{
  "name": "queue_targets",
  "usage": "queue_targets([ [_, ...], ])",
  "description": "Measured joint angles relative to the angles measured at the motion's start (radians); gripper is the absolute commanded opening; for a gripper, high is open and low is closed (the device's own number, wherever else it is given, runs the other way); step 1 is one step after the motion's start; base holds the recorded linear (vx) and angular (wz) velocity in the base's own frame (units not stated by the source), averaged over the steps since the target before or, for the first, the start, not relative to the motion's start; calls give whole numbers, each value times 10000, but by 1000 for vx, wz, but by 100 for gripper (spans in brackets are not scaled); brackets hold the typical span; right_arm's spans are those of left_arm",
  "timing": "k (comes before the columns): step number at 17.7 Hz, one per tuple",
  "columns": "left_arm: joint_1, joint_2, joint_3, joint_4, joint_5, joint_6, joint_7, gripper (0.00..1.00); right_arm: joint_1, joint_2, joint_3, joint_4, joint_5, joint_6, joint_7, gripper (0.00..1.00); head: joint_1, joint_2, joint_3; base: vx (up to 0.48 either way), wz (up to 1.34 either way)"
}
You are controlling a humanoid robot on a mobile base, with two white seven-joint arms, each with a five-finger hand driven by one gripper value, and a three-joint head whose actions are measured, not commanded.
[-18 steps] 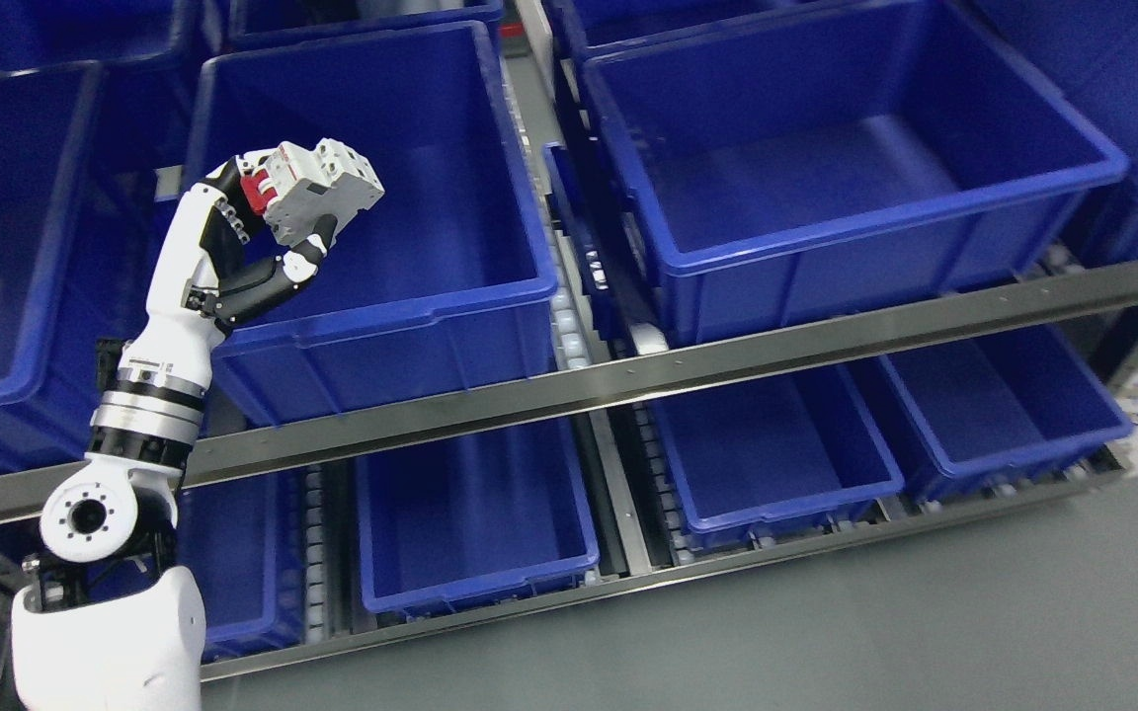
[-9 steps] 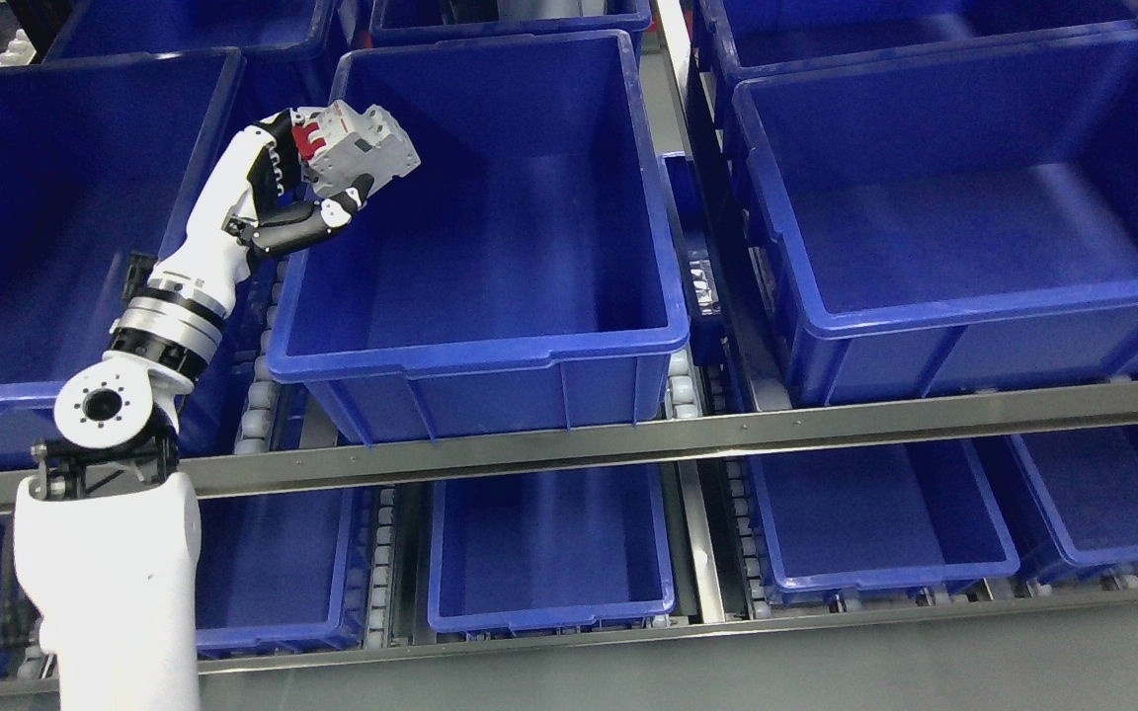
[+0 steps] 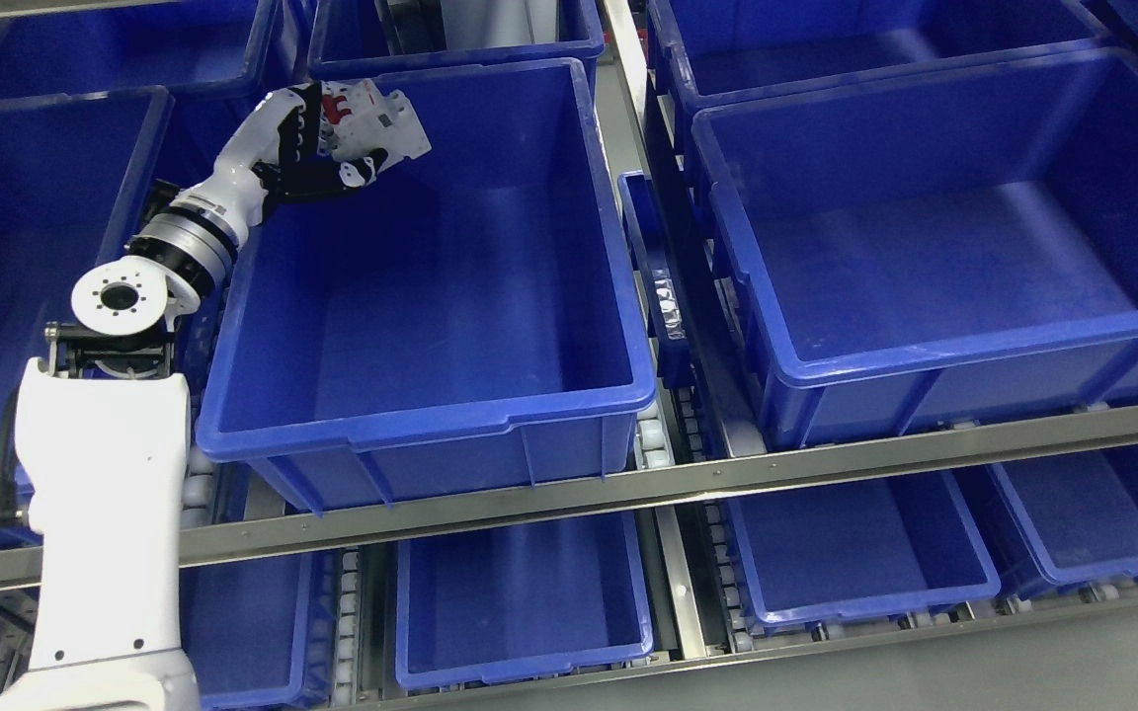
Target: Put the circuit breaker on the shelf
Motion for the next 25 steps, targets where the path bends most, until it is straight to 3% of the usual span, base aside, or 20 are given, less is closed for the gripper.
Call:
queue_targets([
  [11, -1526, -181, -1243, 3674, -423, -93, 376, 21, 1, 0, 0, 0, 0, 0, 0, 100, 0, 0, 0, 6, -11],
  [13, -1708, -282, -1451, 4144, -500, -101, 477, 32, 1, 0, 0, 0, 0, 0, 0, 100, 0, 0, 0, 0, 0],
  [16, -1943, -416, -1754, 4811, -668, -105, 666, 40, 1, 0, 0, 0, 0, 0, 0, 100, 0, 0, 0, 0, 0],
  [19, -2132, -520, -2001, 5339, -792, -110, 784, 68, 1, 0, 0, 0, 0, 0, 0, 100, 0, 0, 0, 0, 0],
  [25, -2585, -568, -2331, 6034, -933, -119, 847, 96, 1, 0, 0, -1, 0, 0, 0, 100, 0, 0, 0, 0, 0],
])
